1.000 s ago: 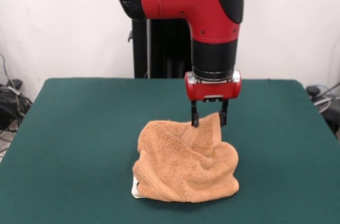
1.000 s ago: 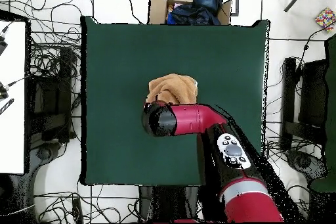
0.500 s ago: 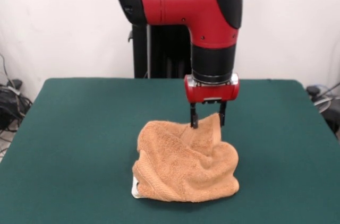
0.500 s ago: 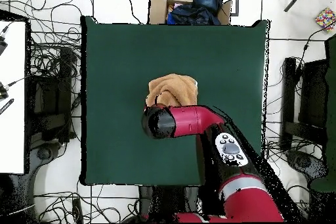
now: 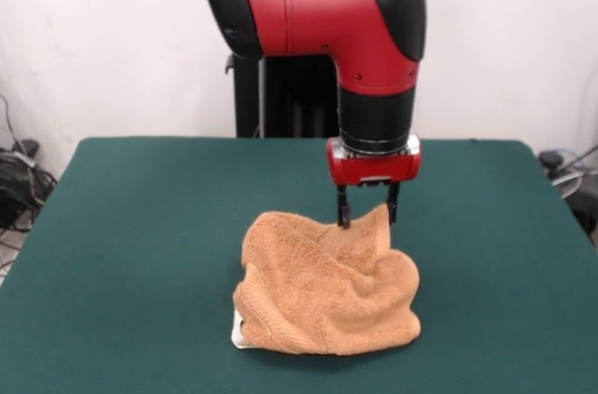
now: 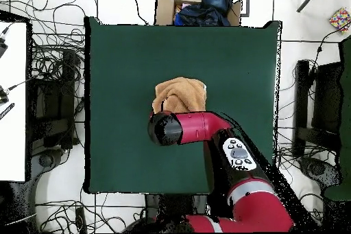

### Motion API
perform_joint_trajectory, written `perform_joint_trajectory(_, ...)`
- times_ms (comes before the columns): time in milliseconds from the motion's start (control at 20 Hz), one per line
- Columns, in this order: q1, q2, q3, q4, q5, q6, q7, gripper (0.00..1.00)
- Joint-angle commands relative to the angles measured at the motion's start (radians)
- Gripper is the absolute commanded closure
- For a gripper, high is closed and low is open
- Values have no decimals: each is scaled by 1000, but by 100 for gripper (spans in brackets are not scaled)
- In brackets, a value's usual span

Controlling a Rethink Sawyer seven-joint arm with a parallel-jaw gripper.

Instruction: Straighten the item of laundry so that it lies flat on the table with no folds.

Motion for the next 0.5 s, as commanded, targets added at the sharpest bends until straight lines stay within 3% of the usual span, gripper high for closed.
perform_joint_trajectory(50, 11, -8, 51, -10, -31, -12, 32, 0)
perform_joint_trajectory(300, -4, -20, 58, 11, -30, -40, 40, 0)
perform_joint_trajectory(350, -8, -22, 59, 17, -26, -49, 48, 100)
perform_joint_trajectory(500, 4, -26, 47, 8, -30, -47, 51, 100)
